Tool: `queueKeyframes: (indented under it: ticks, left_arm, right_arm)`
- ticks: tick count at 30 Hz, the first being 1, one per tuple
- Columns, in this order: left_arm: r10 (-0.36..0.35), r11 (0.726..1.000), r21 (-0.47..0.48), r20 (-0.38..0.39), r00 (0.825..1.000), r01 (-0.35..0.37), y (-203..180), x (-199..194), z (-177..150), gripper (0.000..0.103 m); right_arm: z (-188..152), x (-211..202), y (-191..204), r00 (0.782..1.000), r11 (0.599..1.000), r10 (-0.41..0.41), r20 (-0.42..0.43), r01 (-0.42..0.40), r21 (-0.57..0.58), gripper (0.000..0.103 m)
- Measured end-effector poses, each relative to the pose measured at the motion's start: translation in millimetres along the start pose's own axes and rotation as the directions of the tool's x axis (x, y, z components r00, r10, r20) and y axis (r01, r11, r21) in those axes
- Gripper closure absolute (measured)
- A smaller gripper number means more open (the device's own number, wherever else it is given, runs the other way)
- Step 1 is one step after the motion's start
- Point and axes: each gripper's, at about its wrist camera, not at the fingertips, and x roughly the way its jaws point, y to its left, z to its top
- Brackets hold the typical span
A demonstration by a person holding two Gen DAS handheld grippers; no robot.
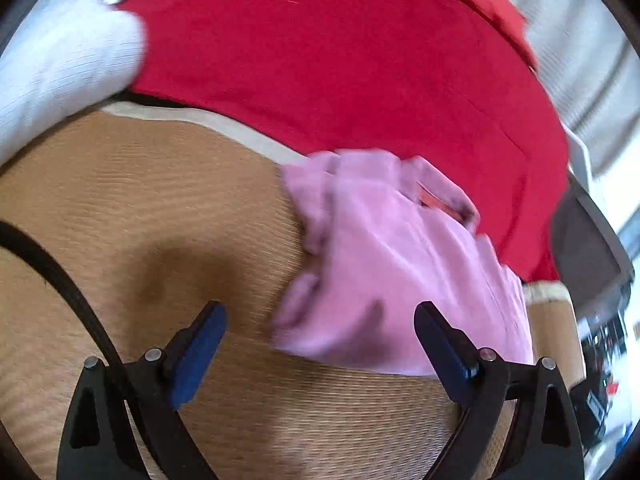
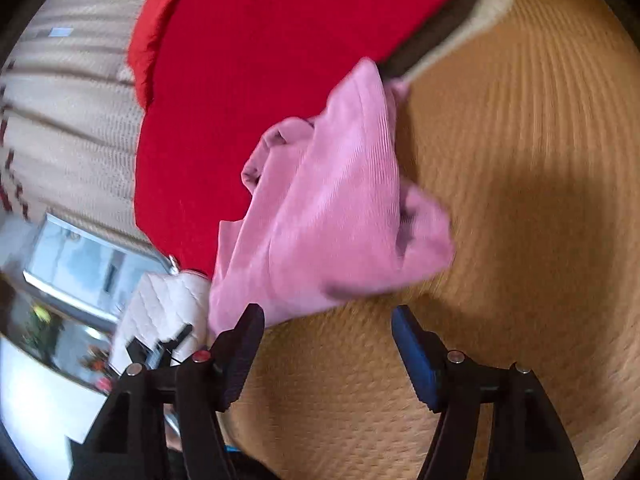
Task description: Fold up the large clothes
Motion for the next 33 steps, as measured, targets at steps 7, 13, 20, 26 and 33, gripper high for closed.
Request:
queueKeyframes:
  ticks: [7,13,20,26,33]
  left_arm:
    - [0.083,0.987,-0.133,-0.049,0.995,-0.089,-8.4,57.8,6.5,0.022]
    - [0.126,0.987,-0.086,-0.074,0.989,-0.132,-23.0,46.6,36.5,0.089]
    - [0.08,0.996,-0.04,-0.009,0.997,-0.08,-37.6,-35.7,-3.9,0.09]
    - [0.158,0.984,-0.072,-0.087,0.984,-0.164,7.7,-54.5,-84.6,0.046]
    - [0.172,0.984,-0.057,0.033,0.985,-0.17,19.7,-90.4,-47.5,0.038]
  right_arm:
    - [26.8,47.1,-0.3,0.987,0.973,-0.044,0.153,0.008,0.229,0.034]
    - [44.5,72.0,37.0,0.975,0.981,-0.165,0.147,0.147,0.128,0.089]
    - [30.1,21.9,95.2,0.967,0.977,-0.18,0.183,0.198,-0.085,0.094]
    - [-36.2,-6.7,44.1,0.981,0.977,-0.185,0.064,0.191,-0.1,0.069]
    - [-34.4,-47.0,19.5,0.974,0.979,-0.177,0.142,0.189,-0.074,0.028]
